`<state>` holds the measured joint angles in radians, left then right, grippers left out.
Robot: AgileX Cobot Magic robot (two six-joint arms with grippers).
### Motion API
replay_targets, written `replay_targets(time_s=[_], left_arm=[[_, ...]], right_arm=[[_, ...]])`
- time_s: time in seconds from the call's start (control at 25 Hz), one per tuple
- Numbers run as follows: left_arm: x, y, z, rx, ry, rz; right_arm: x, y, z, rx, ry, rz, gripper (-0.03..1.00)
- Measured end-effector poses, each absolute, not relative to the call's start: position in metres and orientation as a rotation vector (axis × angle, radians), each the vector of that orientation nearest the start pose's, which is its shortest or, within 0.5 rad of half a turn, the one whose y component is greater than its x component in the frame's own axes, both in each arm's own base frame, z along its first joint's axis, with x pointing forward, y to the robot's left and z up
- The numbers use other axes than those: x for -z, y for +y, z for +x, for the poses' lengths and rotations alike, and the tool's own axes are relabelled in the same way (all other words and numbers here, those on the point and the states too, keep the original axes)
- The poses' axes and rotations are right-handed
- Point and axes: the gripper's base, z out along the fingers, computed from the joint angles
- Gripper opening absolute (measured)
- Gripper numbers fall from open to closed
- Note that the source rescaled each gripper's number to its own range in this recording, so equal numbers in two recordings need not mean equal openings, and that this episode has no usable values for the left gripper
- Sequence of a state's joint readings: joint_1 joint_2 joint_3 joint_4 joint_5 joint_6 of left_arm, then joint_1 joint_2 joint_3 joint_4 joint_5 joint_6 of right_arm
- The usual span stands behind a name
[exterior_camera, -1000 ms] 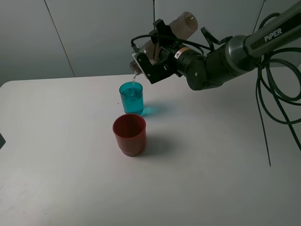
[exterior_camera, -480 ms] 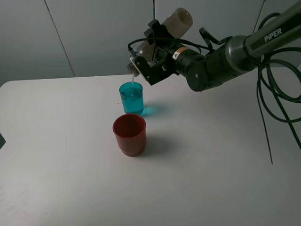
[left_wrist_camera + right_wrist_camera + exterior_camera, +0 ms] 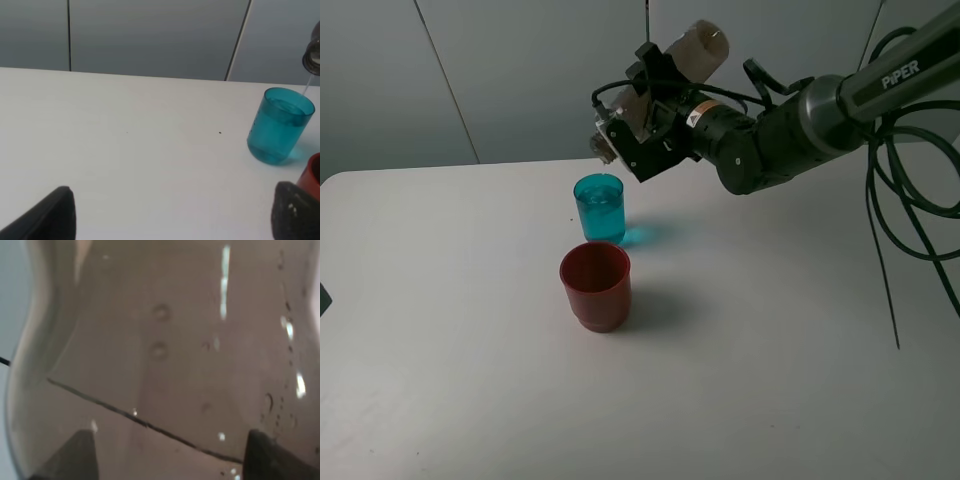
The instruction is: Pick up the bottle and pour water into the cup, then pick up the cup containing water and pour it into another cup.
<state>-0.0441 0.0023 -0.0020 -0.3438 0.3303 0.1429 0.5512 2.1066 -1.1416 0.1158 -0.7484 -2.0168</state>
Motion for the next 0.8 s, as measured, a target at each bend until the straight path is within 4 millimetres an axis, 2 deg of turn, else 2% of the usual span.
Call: replay_targets(time_s=[0.12,0.24,0.36,0.52,0.6,0.68,0.8], left_arm=[[-0.186,-0.012,0.053,0.261,1.802,-0.047],[-0.186,-0.012,0.053,0.261,1.802,-0.047],[-0.186,-0.012,0.053,0.261,1.802,-0.047],[-0.186,-0.012,0.053,0.261,1.802,-0.047],[-0.186,-0.012,0.053,0.261,1.802,-0.047],[-0.186,-0.012,0.053,0.262,1.802,-0.049],[-0.186,-0.012,0.053,0.262,1.800,-0.049]], right_arm=[[-0.159,0.226,0.381,0.932,0.796,-1.663,0.02],[-0.174,0.224,0.377,0.719,1.007,-1.551,0.02],[-0.190,0.216,0.375,0.445,1.266,-1.359,0.02],[-0.200,0.200,0.375,0.065,1.558,-1.021,0.02],[-0.197,0.191,0.372,-0.114,1.638,-0.828,0.02],[-0.188,0.176,0.367,-0.223,1.660,-0.698,0.02],[-0.172,0.156,0.358,-0.278,1.702,-0.607,0.02]])
